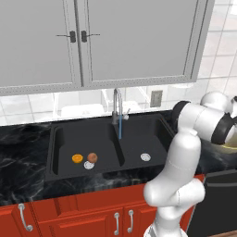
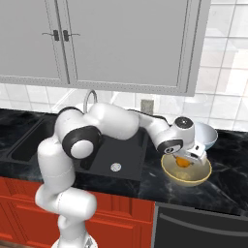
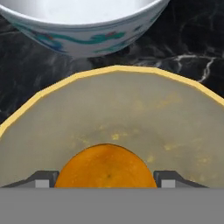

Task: Pick the oranges from the sink and place them in one bowl. Place the onion in the other bowl. Then turn off the sink faucet.

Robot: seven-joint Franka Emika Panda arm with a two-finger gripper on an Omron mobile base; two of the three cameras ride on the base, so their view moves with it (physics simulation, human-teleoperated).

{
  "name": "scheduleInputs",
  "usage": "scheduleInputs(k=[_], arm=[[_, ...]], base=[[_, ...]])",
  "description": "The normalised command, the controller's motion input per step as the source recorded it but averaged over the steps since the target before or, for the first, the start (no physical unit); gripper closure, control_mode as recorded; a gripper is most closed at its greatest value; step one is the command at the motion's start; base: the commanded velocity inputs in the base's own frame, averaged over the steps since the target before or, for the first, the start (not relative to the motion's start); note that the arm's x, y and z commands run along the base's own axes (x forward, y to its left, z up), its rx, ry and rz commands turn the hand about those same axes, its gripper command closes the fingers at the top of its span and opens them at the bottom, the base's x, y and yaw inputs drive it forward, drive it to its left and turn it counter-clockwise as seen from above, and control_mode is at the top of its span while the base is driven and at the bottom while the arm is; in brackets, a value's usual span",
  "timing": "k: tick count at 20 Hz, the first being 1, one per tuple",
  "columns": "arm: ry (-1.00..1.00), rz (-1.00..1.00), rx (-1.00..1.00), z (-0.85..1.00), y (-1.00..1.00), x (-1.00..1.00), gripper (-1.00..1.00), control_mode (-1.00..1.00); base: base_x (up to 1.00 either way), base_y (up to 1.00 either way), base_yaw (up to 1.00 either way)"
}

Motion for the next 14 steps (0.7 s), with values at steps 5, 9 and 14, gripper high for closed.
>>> scheduleInputs(k=[5,9,14], arm=[[0.0,0.0,0.0,0.35,-0.38,0.0,-1.0,-1.0],[-0.06,0.0,0.0,0.72,-0.21,0.0,-1.0,-1.0],[-0.03,0.0,0.0,0.45,0.0,-0.05,-1.0,-1.0]], base=[[0.0,0.0,0.0],[0.0,0.0,0.0],[0.0,0.0,0.0]])
